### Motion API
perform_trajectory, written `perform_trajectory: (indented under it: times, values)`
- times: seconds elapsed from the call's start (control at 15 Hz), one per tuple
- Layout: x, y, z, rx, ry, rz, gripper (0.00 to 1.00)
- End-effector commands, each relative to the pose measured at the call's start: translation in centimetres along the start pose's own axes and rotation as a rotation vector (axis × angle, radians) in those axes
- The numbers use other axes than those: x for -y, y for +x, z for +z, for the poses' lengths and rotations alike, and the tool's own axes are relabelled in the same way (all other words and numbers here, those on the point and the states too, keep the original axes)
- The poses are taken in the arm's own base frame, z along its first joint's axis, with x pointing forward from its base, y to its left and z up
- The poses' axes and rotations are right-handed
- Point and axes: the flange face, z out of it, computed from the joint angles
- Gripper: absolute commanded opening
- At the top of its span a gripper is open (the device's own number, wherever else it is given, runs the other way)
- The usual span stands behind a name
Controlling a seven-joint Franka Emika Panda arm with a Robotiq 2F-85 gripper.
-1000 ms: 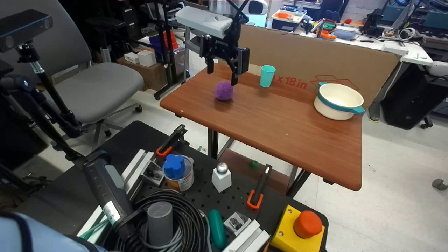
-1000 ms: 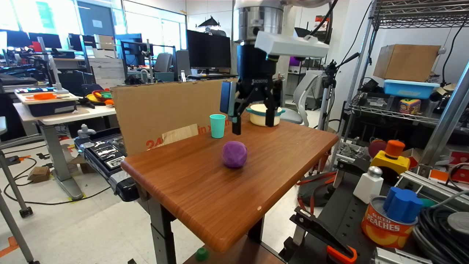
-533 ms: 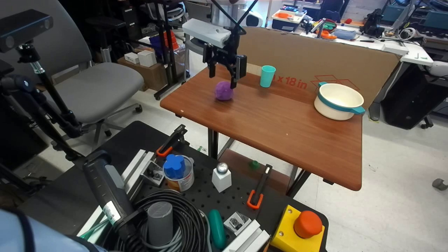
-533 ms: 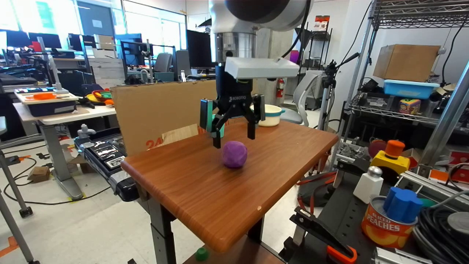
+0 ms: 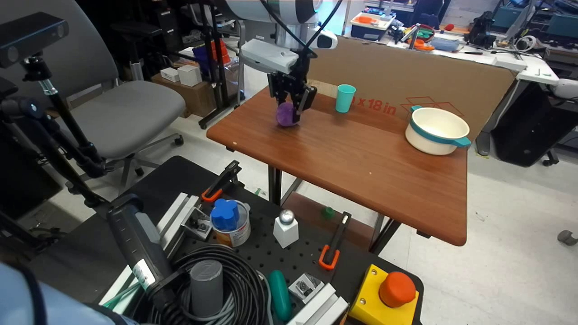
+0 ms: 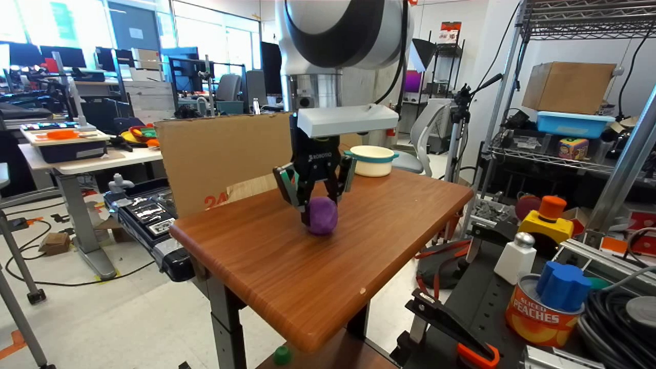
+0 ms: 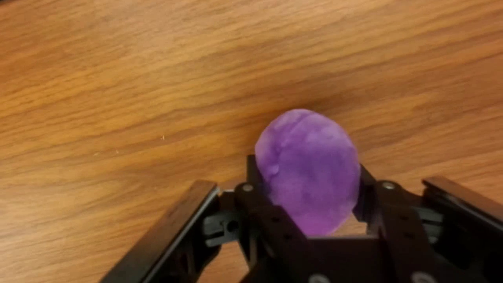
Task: Move the purple ball to the right on the desk
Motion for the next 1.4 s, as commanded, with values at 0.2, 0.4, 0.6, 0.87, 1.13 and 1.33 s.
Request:
perform_trajectory:
  times: [0.2, 0.4, 0.6, 0.87, 1.13, 1.33]
  values:
    - [-3.8, -1.2, -5.0, -0.015, 0.035, 0.072, 0.13]
    - [-8.6, -2.3, -7.0, 0.017, 0.045, 0.178, 0.02]
    - [-14.9, -2.6, -8.4, 0.052, 0.07, 0.315, 0.06]
    - [-23.7, -1.5, -9.2, 0.082, 0.126, 0.49, 0.06]
    - [-29.6, 0.6, -8.6, 0.074, 0.196, 0.628, 0.06]
    - [-31.4, 2.1, -7.3, 0.057, 0.234, 0.711, 0.06]
